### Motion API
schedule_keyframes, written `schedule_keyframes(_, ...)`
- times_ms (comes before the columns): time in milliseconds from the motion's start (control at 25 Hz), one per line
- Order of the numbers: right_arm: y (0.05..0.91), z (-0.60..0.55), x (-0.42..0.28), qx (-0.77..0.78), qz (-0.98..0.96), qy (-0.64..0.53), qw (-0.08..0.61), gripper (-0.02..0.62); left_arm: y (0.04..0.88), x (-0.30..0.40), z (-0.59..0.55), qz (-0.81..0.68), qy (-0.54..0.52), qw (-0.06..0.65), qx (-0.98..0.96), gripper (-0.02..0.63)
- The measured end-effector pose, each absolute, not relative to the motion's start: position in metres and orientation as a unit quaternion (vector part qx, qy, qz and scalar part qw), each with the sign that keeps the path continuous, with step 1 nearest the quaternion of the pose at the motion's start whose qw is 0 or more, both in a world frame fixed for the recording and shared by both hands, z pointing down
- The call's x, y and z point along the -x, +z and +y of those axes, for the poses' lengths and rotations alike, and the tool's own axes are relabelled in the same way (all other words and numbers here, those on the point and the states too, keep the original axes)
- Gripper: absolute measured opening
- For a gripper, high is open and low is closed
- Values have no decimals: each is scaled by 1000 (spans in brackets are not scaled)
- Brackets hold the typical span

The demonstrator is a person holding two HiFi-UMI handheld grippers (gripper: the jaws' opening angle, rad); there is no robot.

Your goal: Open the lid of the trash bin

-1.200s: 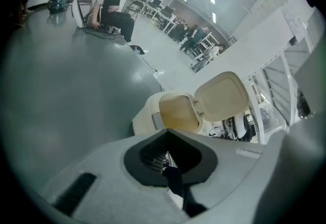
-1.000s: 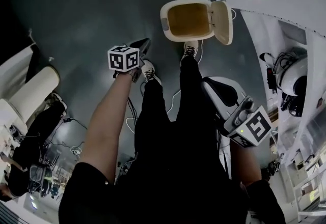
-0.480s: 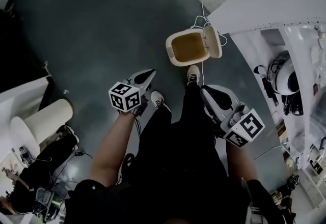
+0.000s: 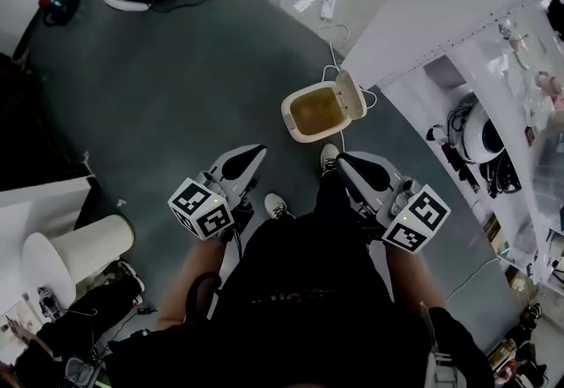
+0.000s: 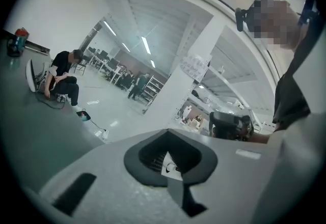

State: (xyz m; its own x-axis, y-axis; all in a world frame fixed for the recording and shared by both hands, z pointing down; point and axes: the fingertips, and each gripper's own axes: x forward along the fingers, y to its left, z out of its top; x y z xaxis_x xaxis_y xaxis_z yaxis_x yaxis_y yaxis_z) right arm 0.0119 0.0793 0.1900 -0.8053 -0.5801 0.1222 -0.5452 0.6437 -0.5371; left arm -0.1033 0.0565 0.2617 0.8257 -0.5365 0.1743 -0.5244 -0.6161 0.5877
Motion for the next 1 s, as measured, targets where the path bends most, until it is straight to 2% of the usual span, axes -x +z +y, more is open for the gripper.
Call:
schedule_keyframes(600,143,154,43,263,935,-235,42,8,166,106,132,-229,-62,282,-930,3)
schedule_keyframes(1000,135,190,57,252,945,-208,27,6,146,108,177,-208,-78,259,-940,3)
